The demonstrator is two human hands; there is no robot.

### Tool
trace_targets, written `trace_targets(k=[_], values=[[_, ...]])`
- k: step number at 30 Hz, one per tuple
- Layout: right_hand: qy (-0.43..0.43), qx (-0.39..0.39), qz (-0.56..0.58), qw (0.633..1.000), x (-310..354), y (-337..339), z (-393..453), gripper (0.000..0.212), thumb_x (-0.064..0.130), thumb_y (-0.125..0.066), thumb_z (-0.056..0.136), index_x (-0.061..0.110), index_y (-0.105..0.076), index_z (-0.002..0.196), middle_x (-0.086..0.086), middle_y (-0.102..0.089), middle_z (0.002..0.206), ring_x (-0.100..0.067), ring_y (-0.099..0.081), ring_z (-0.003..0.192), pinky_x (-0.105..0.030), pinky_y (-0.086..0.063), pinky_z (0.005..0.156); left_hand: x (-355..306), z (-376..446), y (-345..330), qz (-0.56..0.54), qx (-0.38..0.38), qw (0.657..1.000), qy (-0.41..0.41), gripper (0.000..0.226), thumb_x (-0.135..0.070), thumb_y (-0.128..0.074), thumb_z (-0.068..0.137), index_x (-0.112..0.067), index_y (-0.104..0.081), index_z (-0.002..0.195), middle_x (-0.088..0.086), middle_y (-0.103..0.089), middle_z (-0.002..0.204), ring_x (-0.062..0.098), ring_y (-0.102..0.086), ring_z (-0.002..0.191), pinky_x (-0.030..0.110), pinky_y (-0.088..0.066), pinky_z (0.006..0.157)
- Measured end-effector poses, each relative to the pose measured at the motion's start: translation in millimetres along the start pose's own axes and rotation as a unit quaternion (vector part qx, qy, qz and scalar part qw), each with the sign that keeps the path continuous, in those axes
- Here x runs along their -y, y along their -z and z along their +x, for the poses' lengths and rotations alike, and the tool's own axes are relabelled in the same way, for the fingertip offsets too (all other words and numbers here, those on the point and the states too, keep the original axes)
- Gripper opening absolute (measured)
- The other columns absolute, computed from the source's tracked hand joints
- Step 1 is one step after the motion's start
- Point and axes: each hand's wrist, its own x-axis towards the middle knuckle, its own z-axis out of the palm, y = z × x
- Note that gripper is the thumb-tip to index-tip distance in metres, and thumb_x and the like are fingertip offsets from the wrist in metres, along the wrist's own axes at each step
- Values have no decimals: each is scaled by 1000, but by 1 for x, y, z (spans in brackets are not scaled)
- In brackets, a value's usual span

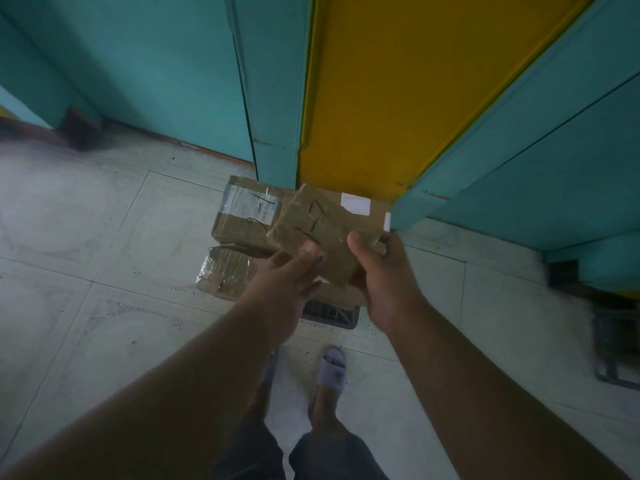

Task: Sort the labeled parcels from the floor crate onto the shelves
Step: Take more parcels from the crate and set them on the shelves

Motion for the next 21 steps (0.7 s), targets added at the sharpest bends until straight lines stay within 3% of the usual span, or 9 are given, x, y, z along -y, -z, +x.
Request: trace_targets(k=[2,5,9,11,14,15,18,20,21], values=[[3,18,-4,1000,-6,-10,-12,37,30,-74,85,24,-58,118,-5,-71,116,-28,-71,105,-50,-59,84,-3,-5,-1,1,0,1000,11,40,-16,-70,83,-10,-61,120,11,-72,116,24,-72,102,38,-55,90],[-3,-10,-99,995,-9,-6,-9,9,32,-58,98,27,-64,104,-4,-71,109,-23,-69,103,-41,-58,85,-11,-3,11,0,-46,999,-7,42,-14,-74,79,-15,-62,119,8,-74,113,22,-73,98,36,-57,85],[11,-81,-232,969,-19,17,24,19,47,-56,90,30,-63,98,5,-67,97,-19,-65,92,-39,-55,75,-8,11,27,-4,-68,997,-33,39,-9,-68,87,-15,-58,124,9,-72,114,24,-72,100,33,-60,79],[56,-56,-381,921,-31,32,57,36,54,-60,84,28,-65,109,7,-68,104,-16,-65,94,-37,-56,79,0,20,30,17,-70,996,-45,45,-10,-69,84,-12,-56,127,12,-71,116,27,-72,101,36,-60,80],[138,-1,-590,795,-51,57,118,55,65,-50,82,24,-65,116,0,-64,117,-20,-63,107,-32,-54,86,18,38,29,48,-73,994,-59,56,-20,-73,72,-13,-59,126,11,-73,113,26,-72,100,37,-58,80],[141,5,-621,771,-55,62,137,54,62,-51,84,24,-63,120,-5,-59,125,-25,-58,117,-34,-51,93,25,45,27,45,-82,994,-59,53,-20,-72,73,-13,-60,124,10,-73,112,26,-73,99,37,-58,80],[111,25,-700,705,-68,79,191,68,47,-61,90,20,-37,147,-8,-19,162,-30,-18,149,-45,-34,115,49,71,20,22,-99,993,-58,47,-17,-70,74,-12,-61,121,11,-74,109,25,-73,97,35,-60,80],[113,51,-749,651,-77,89,220,75,52,-55,92,23,-22,152,-7,-5,166,-33,1,152,-54,-30,116,62,89,13,11,-108,993,-56,49,-18,-70,71,-13,-61,120,10,-74,109,25,-73,98,33,-59,80],[102,67,-749,652,-83,92,231,77,53,-54,92,23,-19,153,-9,-2,166,-37,4,152,-58,-28,116,68,96,10,4,-115,992,-53,47,-16,-70,73,-13,-61,119,9,-75,108,24,-73,97,32,-58,78]])
